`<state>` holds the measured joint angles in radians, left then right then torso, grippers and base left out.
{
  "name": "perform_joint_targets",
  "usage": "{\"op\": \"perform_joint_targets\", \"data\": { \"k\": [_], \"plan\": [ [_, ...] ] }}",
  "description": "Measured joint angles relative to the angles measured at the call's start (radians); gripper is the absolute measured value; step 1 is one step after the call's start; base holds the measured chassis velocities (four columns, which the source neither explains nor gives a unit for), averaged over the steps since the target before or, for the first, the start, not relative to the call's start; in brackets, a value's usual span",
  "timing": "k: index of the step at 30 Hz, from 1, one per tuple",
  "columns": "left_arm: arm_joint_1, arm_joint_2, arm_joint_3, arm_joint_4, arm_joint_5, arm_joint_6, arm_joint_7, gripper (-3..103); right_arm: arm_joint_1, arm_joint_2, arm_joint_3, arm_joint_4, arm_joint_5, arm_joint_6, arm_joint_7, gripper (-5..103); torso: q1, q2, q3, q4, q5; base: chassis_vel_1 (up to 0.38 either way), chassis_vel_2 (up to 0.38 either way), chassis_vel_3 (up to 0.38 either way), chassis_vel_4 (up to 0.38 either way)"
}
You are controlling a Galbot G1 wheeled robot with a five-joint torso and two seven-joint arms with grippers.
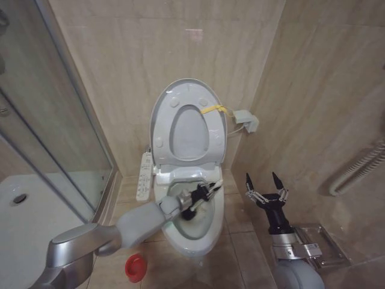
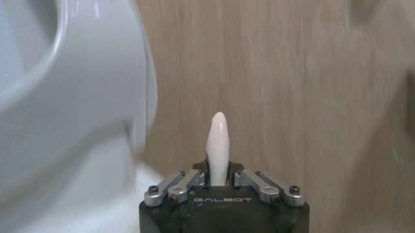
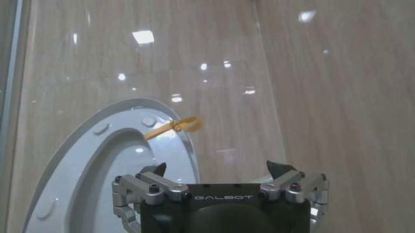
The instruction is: Open the toilet lid, clean the toilet bowl with a toilet brush, close the toilet lid, and flush.
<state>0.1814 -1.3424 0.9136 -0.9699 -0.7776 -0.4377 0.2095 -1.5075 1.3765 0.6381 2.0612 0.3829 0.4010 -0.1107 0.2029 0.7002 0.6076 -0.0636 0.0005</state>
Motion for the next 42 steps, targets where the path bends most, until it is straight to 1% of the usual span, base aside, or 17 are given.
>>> {"op": "perform_joint_targets", "data": {
  "k": [1, 3, 4, 6, 9, 10, 15, 17, 20, 22, 26, 27, 30, 37, 40, 41, 42],
  "plan": [
    [0.0, 0.0, 0.0, 0.0, 0.0, 0.0, 0.0, 19, 0.0, 0.0, 0.0, 0.0, 0.0, 0.0, 0.0, 100, 0.0, 0.0, 0.0, 0.0, 0.0, 0.0, 0.0, 0.0, 0.0],
    [-0.003, -0.019, -0.018, -0.049, -0.02, 0.009, -0.018, 19, 0.0, 0.006, 0.002, 0.0, -0.001, 0.0, 0.0, 100, 0.0, 0.0, 0.0, -0.0022, -0.0005, 0.0, 0.0, 0.0, 0.0],
    [0.001, -0.015, -0.018, -0.055, -0.022, 0.009, -0.019, 19, 0.0, 0.006, 0.003, 0.0, -0.001, 0.0, 0.0, 100, 0.0, 0.0, 0.0, -0.0024, -0.0003, 0.0, 0.0, 0.0, 0.0],
    [0.033, 0.01, -0.011, -0.033, -0.012, 0.001, -0.012, 19, -0.004, 0.007, 0.007, 0.005, 0.0, 0.0, 0.0, 100, 0.0, 0.0, 0.0, -0.0021, 0.0001, -0.062, -0.054, -0.019, -0.03],
    [0.073, 0.017, -0.019, 0.089, 0.039, -0.05, 0.03, 19, -0.01, 0.006, 0.009, 0.013, 0.0, 0.0, 0.0, 100, 0.0, 0.0, 0.0, 0.0007, 0.0, -0.003, -0.024, 0.0, 0.017],
    [0.072, 0.005, -0.03, 0.113, 0.047, -0.061, 0.037, 19, -0.01, 0.008, 0.01, 0.014, -0.001, 0.0, 0.0, 100, 0.0, 0.0, 0.0, 0.0, -0.0005, 0.062, 0.037, 0.018, 0.041],
    [0.046, -0.011, -0.028, 0.034, 0.016, -0.021, 0.006, 19, -0.011, 0.019, 0.011, 0.016, -0.002, 0.0, 0.0, 100, 0.0, 0.0, 0.0, -0.0001, 0.0001, 0.025, 0.013, 0.008, 0.016],
    [0.036, -0.012, -0.019, -0.023, -0.009, -0.006, -0.016, 19, -0.016, 0.024, 0.013, 0.022, -0.005, 0.0, 0.0, 100, 0.0, 0.0, 0.0, -0.0022, -0.0003, 0.0, 0.0, 0.0, 0.0],
    [0.068, 0.007, -0.02, 0.012, -0.003, -0.015, -0.012, 19, -0.029, 0.028, 0.015, 0.034, -0.006, 0.0, 0.0, 100, 0.0, 0.0, 0.0, -0.0014, 0.0, 0.0, 0.0, 0.0, 0.0],
    [0.095, 0.008, -0.04, 0.09, 0.029, -0.048, 0.012, 19, -0.037, 0.028, 0.017, 0.042, -0.008, 0.001, -0.001, 100, 0.0, 0.0, 0.0, 0.0004, -0.0001, 0.0, 0.0, 0.0, 0.0],
    [0.098, -0.011, -0.061, 0.114, 0.041, -0.061, 0.018, 19, -0.043, 0.028, 0.022, 0.049, -0.008, 0.001, -0.003, 100, 0.0, 0.0, 0.0, -0.0001, -0.0005, 0.054, 0.026, 0.022, 0.031],
    [0.079, -0.027, -0.063, 0.059, 0.019, -0.037, -0.001, 19, -0.045, 0.03, 0.027, 0.051, -0.008, 0.001, -0.003, 100, 0.0, 0.0, 0.0, 0.0001, 0.0002, 0.0, 0.0, 0.0, 0.0],
    [0.065, -0.037, -0.062, 0.025, 0.007, -0.031, -0.007, 19, -0.049, 0.031, 0.03, 0.054, -0.008, 0.001, -0.003, 100, 0.0, 0.0, 0.0, -0.0021, -0.0006, 0.0, 0.0, 0.0, 0.0],
    [0.076, -0.051, -0.066, 0.197, 0.05, -0.087, 0.052, 19, -0.057, 0.034, 0.03, 0.068, -0.008, 0.001, -0.008, 100, 0.0, 0.0, 0.0, 0.0003, -0.0002, 0.0, 0.0, 0.0, 0.0],
    [0.053, -0.06, -0.068, 0.15, 0.026, -0.062, 0.039, 19, -0.055, 0.034, 0.03, 0.065, -0.008, 0.001, -0.008, 100, 0.0, 0.0, 0.0, 0.0006, 0.0002, 0.0, 0.0, 0.0, 0.0],
    [0.033, -0.066, -0.065, 0.094, -0.001, -0.043, 0.024, 19, -0.051, 0.034, 0.031, 0.062, -0.008, 0.0, -0.008, 100, 0.0, 0.0, 0.0, -0.0012, -0.0001, 0.0, 0.0, 0.0, 0.0],
    [0.033, -0.066, -0.065, 0.094, -0.001, -0.043, 0.024, 19, -0.051, 0.034, 0.031, 0.062, -0.008, 0.0, -0.008, 100, 0.0, 0.0, 0.0, -0.0012, -0.0001, 0.0, 0.0, 0.0, 0.0]
  ]
}}
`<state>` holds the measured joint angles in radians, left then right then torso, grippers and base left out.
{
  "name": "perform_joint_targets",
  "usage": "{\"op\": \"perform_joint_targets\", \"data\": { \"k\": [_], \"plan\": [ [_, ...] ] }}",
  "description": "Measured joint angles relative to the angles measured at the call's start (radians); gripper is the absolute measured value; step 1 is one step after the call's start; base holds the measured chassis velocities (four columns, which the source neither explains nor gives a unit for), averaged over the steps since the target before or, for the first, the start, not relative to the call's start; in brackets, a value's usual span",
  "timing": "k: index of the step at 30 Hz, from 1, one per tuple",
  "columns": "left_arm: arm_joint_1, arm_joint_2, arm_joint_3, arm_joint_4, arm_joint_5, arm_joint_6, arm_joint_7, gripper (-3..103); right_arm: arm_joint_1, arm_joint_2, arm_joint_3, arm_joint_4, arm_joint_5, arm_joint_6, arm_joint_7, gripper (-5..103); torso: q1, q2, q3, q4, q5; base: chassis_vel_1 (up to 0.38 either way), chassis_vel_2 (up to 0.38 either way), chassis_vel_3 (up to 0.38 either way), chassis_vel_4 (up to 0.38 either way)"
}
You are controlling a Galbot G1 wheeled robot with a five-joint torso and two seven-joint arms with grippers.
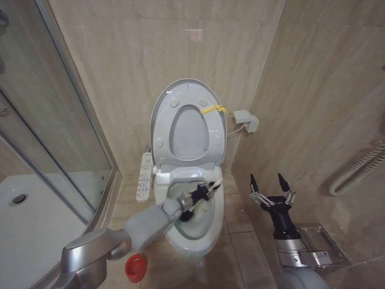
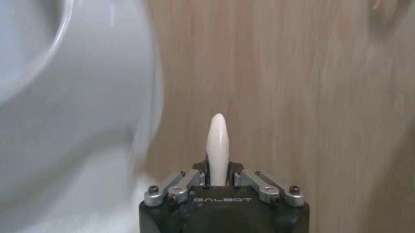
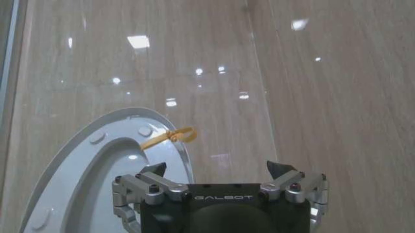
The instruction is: Open the toilet lid, clean the toilet bowl with a toilet brush, close the toilet lid, and flush.
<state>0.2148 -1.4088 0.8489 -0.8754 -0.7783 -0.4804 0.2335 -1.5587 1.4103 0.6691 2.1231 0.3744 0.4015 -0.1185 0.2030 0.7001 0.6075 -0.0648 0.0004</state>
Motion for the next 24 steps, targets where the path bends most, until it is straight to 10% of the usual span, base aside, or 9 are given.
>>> {"op": "perform_joint_targets", "data": {
  "k": [24],
  "plan": [
    [0.002, -0.042, 0.0, 0.078, 0.017, -0.021, 0.002, 19, -0.021, 0.002, 0.013, 0.022, 0.004, 0.008, -0.005, 100, 0.0, 0.0, 0.0, 0.001, 0.0002, 0.009, 0.005, 0.004, 0.006]
  ]
}}
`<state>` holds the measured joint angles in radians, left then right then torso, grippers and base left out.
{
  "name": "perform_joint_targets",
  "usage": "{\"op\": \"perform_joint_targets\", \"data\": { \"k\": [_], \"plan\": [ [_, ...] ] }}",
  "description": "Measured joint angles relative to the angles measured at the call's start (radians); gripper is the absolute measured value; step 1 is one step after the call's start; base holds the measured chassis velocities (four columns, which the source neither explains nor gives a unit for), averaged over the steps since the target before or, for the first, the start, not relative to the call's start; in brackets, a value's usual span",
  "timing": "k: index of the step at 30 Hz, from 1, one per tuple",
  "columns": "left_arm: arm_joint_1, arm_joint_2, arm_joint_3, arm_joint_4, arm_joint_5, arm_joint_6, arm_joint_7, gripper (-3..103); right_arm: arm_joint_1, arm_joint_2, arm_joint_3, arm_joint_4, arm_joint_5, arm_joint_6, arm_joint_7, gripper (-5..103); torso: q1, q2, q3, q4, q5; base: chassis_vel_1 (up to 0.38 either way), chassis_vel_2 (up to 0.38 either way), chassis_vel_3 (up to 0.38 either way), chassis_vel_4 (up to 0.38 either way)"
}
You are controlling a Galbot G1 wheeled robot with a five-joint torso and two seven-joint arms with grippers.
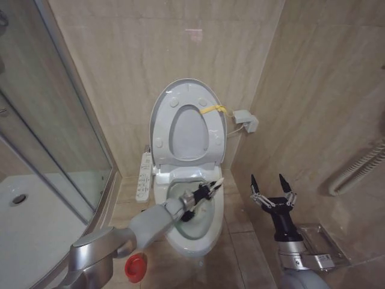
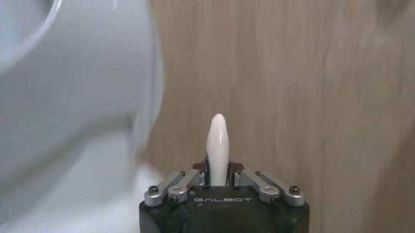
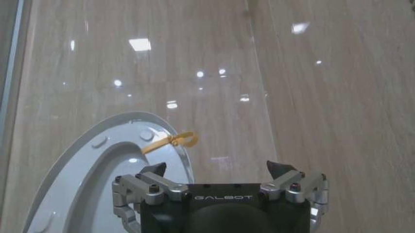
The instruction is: Open the toilet lid, clean the toilet bowl with a toilet brush, close the toilet lid, and flush.
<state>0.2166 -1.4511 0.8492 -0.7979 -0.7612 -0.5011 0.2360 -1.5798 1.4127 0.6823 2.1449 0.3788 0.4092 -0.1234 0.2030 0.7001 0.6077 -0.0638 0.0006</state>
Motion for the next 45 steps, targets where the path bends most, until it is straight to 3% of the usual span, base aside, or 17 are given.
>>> {"op": "perform_joint_targets", "data": {
  "k": [1, 4, 11, 14, 17, 22, 25, 27, 29, 33, 35, 38, 41, 43, 45],
  "plan": [
    [-0.011, -0.001, 0.003, -0.038, -0.014, 0.009, -0.012, 19, 0.003, 0.002, 0.002, 0.001, 0.001, -0.001, 0.0, 100, 0.0, 0.0, 0.0, -0.0012, -0.0003, 0.0, 0.0, 0.0, 0.0],
    [-0.009, 0.01, 0.016, -0.057, -0.021, 0.015, -0.02, 19, 0.003, 0.006, 0.003, 0.008, 0.002, -0.005, 0.001, 100, 0.0, 0.0, 0.0, -0.0018, -0.0002, 0.0, 0.0, 0.0, 0.0],
    [0.019, 0.026, 0.025, 0.053, 0.027, -0.022, 0.005, 19, -0.006, 0.004, 0.003, 0.009, 0.001, -0.004, 0.0, 100, 0.0, 0.0, 0.0, 0.0013, 0.0002, 0.0, 0.0, 0.0, 0.0],
    [-0.002, 0.04, 0.018, -0.091, 0.008, 0.005, -0.008, 19, 0.006, 0.014, 0.0, 0.001, -0.001, -0.004, 0.0, 100, 0.0, 0.0, 0.0, -0.0014, -0.0005, 0.0, 0.0, 0.0, 0.0],
    [-0.002, 0.057, 0.03, -0.114, 0.005, 0.009, -0.005, 19, 0.005, 0.018, -0.003, 0.0, -0.004, -0.004, 0.0, 100, 0.0, 0.0, 0.0, -0.0018, -0.0003, 0.0, 0.0, 0.0, 0.0],
    [0.04, 0.056, 0.015, 0.024, 0.06, -0.041, 0.035, 19, -0.002, 0.007, -0.006, -0.002, -0.006, -0.004, -0.002, 100, 0.0, 0.0, 0.0, 0.0009, -0.0003, 0.0, 0.0, 0.0, 0.0],
    [0.028, 0.047, 0.007, -0.009, 0.05, -0.029, 0.024, 19, -0.001, 0.002, -0.004, -0.004, -0.006, -0.004, -0.002, 100, 0.0, 0.0, 0.0, 0.001, -0.0001, 0.0, 0.0, 0.0, 0.0],
    [-0.002, 0.022, -0.003, -0.094, 0.019, -0.002, -0.002, 19, 0.006, 0.002, -0.003, -0.008, -0.006, -0.005, -0.002, 100, 0.0, 0.0, 0.0, -0.0015, -0.0004, 0.0, 0.0, 0.0, 0.0],
    [-0.003, 0.018, -0.005, -0.103, 0.017, -0.001, -0.004, 19, 0.007, 0.003, -0.003, -0.009, -0.006, -0.005, -0.002, 100, 0.0, 0.0, -0.001, -0.0022, -0.0005, 0.0, 0.0, 0.0, 0.0],
    [0.036, 0.026, 0.006, 0.007, 0.052, -0.035, 0.024, 19, 0.005, -0.001, -0.003, -0.011, -0.003, -0.004, -0.002, 100, 0.0, 0.0, 0.0, -0.0007, -0.0001, -0.024, -0.029, -0.006, -0.011],
    [0.051, 0.015, -0.016, 0.083, 0.073, -0.059, 0.045, 19, 0.006, -0.009, -0.002, -0.011, 0.003, -0.004, -0.002, 100, 0.0, 0.0, 0.0, 0.0016, 0.0001, 0.0, 0.0, 0.0, 0.0],
    [0.035, 0.005, -0.025, 0.051, 0.058, -0.049, 0.038, 19, 0.017, -0.015, 0.002, -0.02, 0.007, -0.004, -0.001, 100, 0.0, 0.0, 0.0, 0.001, -0.0003, 0.0, 0.0, 0.0, 0.0],
    [0.008, 0.007, -0.019, -0.045, 0.028, -0.027, 0.015, 19, 0.03, -0.013, 0.002, -0.032, 0.01, -0.004, -0.001, 100, 0.0, 0.0, 0.0, -0.0019, -0.0004, 0.0, 0.0, 0.0, 0.0],
    [0.013, 0.013, -0.015, -0.044, 0.027, -0.027, 0.016, 19, 0.03, -0.012, 0.002, -0.033, 0.01, -0.004, 0.0, 100, 0.0, 0.0, 0.0, -0.002, -0.0003, 0.0, 0.0, 0.0, 0.0],
    [0.044, 0.037, -0.006, 0.043, 0.053, -0.05, 0.038, 19, 0.029, -0.012, -0.001, -0.031, 0.011, -0.004, 0.0, 100, 0.0, 0.0, 0.0, -0.0003, -0.0001, 0.0, 0.0, 0.0, 0.0]
  ]
}}
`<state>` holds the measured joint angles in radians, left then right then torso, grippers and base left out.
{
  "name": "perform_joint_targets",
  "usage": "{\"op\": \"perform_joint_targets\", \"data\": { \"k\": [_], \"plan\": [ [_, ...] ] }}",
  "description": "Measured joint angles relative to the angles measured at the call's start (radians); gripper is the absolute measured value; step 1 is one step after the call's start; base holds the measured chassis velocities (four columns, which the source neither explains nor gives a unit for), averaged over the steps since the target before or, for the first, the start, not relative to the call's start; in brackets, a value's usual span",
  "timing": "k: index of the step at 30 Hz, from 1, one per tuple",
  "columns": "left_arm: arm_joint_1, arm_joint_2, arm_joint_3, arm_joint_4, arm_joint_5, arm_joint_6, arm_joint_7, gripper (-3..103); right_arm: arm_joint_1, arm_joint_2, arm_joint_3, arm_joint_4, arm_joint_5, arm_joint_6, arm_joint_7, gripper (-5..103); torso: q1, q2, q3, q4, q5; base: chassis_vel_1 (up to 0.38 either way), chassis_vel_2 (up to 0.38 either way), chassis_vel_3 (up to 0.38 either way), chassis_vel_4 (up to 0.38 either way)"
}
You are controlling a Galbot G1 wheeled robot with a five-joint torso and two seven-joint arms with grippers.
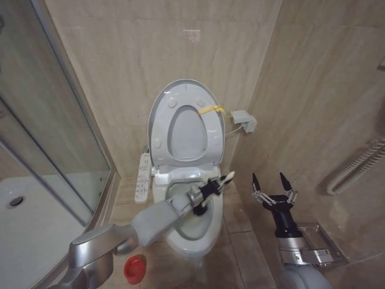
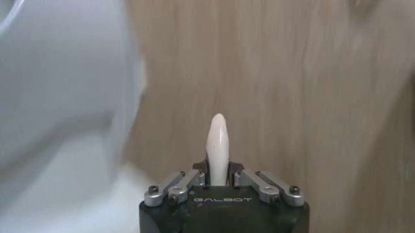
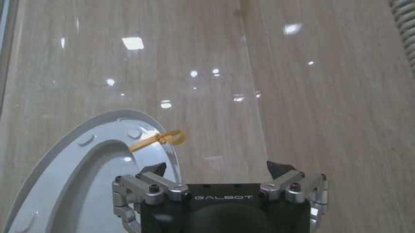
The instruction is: Open the toilet lid, clean the toilet bowl with a toilet brush, close the toilet lid, and flush.
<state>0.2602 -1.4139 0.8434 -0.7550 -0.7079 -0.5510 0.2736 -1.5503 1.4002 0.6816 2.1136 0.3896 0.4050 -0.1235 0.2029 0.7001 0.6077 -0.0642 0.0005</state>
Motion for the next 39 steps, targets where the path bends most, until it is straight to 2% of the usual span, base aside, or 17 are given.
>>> {"op": "perform_joint_targets", "data": {
  "k": [1, 3, 6, 9, 11, 12, 13, 16, 18, 19, 20, 21, 27, 31, 33, 36, 39],
  "plan": [
    [0.005, 0.0, -0.003, 0.02, 0.006, -0.006, 0.005, 19, 0.0, -0.001, -0.001, 0.0, 0.0, 0.0, 0.0, 100, 0.0, 0.0, 0.0, 0.0012, 0.0002, 0.0, 0.0, 0.0, 0.0],
    [0.007, -0.002, -0.011, 0.035, 0.009, -0.014, 0.008, 19, 0.0, -0.002, -0.002, 0.001, 0.0, 0.0, 0.0, 100, 0.0, 0.0, 0.0, 0.0016, 0.0001, 0.024, 0.004, 0.008, 0.025],
    [-0.008, -0.01, -0.022, -0.023, -0.01, 0.007, -0.01, 19, 0.006, -0.004, -0.002, 0.0, 0.001, -0.001, 0.0, 100, 0.0, 0.0, 0.0, 0.0016, 0.0001, 0.0, 0.0, 0.0, 0.0],
    [-0.03, -0.017, -0.026, -0.114, -0.034, 0.026, -0.03, 19, 0.009, -0.002, -0.001, -0.003, 0.001, -0.001, -0.001, 100, 0.0, 0.0, -0.001, -0.002, -0.0006, 0.0, 0.0, 0.0, 0.0],
    [-0.025, -0.01, -0.023, -0.104, -0.028, 0.024, -0.026, 19, 0.008, -0.002, 0.0, -0.002, 0.002, -0.001, 0.0, 100, 0.0, 0.0, 0.0, -0.0018, -0.0002, 0.0, 0.0, 0.0, 0.0],
    [-0.012, 0.002, -0.021, -0.055, -0.004, 0.01, -0.005, 19, 0.004, -0.003, 0.001, 0.001, 0.005, -0.001, 0.0, 100, 0.0, 0.0, 0.0, -0.0015, 0.0, 0.0, 0.0, 0.0, 0.0],
    [0.0, 0.009, -0.025, 0.029, 0.031, -0.015, 0.022, 19, 0.001, -0.005, 0.001, 0.005, 0.007, 0.0, 0.0, 100, 0.0, 0.0, 0.0, 0.0001, -0.0001, 0.0, 0.0, 0.0, 0.0],
    [0.003, 0.012, -0.035, 0.084, 0.054, -0.042, 0.042, 19, -0.003, -0.007, 0.001, 0.005, 0.008, 0.002, -0.002, 100, 0.0, 0.0, 0.0, 0.0006, -0.0006, 0.0, 0.0, 0.0, 0.0],
    [0.002, 0.028, -0.022, 0.054, 0.043, -0.035, 0.029, 19, -0.002, -0.007, 0.001, 0.003, 0.008, 0.004, -0.002, 100, 0.0, 0.0, -0.001, 0.0001, -0.0007, 0.0, 0.0, 0.0, 0.0],
    [-0.001, 0.037, -0.009, 0.013, 0.03, -0.021, 0.013, 19, -0.001, -0.006, 0.001, 0.002, 0.008, 0.004, -0.003, 100, 0.0, 0.0, 0.0, 0.0009, 0.0, 0.0, 0.0, 0.0, 0.0],
    [-0.012, 0.032, 0.008, -0.123, -0.002, 0.013, -0.029, 19, 0.003, 0.0, -0.001, 0.001, 0.008, 0.004, -0.003, 100, 0.0, 0.0, 0.0, 0.0003, -0.0002, 0.0, 0.0, 0.0, 0.0],
    [-0.014, 0.022, 0.008, -0.13, 0.002, 0.005, -0.028, 19, 0.0, 0.001, 0.0, 0.005, 0.008, 0.004, -0.003, 100, 0.0, 0.0, 0.0, -0.0017, -0.0003, 0.0, 0.0, 0.0, 0.0],
    [0.009, 0.0, -0.009, 0.081, 0.079, -0.078, 0.033, 19, -0.017, -0.008, 0.005, 0.019, 0.012, 0.006, -0.003, 100, 0.0, 0.0, 0.0, 0.0005, -0.0002, -0.023, -0.025, -0.006, -0.007],
    [-0.012, -0.026, 0.004, 0.024, 0.056, -0.052, 0.008, 19, -0.017, -0.003, 0.005, 0.019, 0.012, 0.007, -0.004, 100, 0.0, 0.0, 0.0, 0.0016, 0.0004, 0.0, 0.0, 0.0, 0.0],
    [-0.046, -0.047, 0.026, -0.086, -0.001, -0.009, -0.023, 19, -0.016, 0.004, 0.005, 0.02, 0.01, 0.006, -0.004, 100, 0.0, 0.0, 0.0, -0.0016, -0.0005, 0.0, 0.0, 0.0, 0.0],
    [-0.052, -0.044, 0.04, -0.085, -0.009, -0.004, -0.022, 19, -0.018, 0.006, 0.005, 0.024, 0.01, 0.006, -0.004, 100, 0.0, 0.0, 0.0, -0.0015, 0.0001, 0.0, 0.0, 0.0, 0.0],
    [-0.043, -0.029, 0.052, 0.007, 0.014, -0.03, 0.007, 19, -0.028, 0.007, 0.006, 0.033, 0.01, 0.005, -0.004, 100, 0.0, 0.0, 0.0, -0.0006, 0.0001, 0.0, 0.0, 0.0, 0.0]
  ]
}}
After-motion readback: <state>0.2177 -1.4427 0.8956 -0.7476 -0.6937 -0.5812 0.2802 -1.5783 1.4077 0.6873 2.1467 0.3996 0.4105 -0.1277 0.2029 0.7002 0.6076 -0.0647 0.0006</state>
